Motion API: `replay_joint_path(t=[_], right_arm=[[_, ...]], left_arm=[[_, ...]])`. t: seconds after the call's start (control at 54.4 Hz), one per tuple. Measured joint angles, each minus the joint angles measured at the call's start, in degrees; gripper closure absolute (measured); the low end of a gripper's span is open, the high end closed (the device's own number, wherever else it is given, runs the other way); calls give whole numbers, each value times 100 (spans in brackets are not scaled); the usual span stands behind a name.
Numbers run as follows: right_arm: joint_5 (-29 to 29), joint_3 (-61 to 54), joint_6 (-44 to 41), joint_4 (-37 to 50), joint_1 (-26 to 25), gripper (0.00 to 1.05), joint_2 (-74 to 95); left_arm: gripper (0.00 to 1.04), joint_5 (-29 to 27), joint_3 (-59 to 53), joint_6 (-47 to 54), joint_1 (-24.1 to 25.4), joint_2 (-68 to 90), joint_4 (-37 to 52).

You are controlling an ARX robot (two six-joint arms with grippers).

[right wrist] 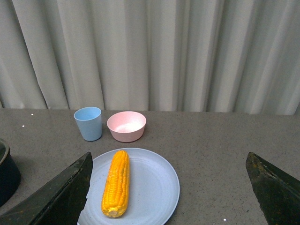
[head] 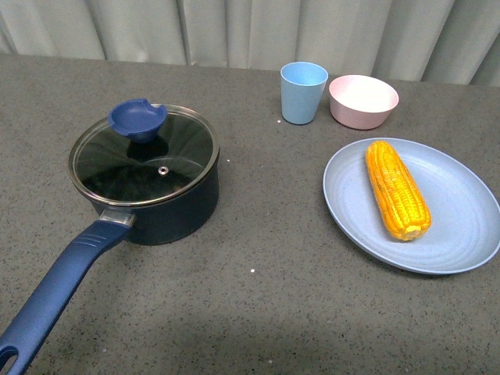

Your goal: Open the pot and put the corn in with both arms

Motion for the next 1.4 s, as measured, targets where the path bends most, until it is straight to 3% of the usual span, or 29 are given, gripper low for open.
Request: replay_joint_path(t=[1.122, 1.177, 1.269, 1.397], right_arm=[[2, 0, 0, 0, 0, 9, 0], [2, 0, 0, 0, 0, 9, 0], [-2, 0, 0, 0, 0, 9, 0], [2, 0, 0, 0, 0, 9, 0]], left_arm=[[6, 0, 0, 0, 0, 0, 0], [6, 483, 4, -66, 133, 87, -7], [6, 1386, 7, -208, 323, 826, 422], [6, 1137, 55, -538, -2, 2321, 1923]])
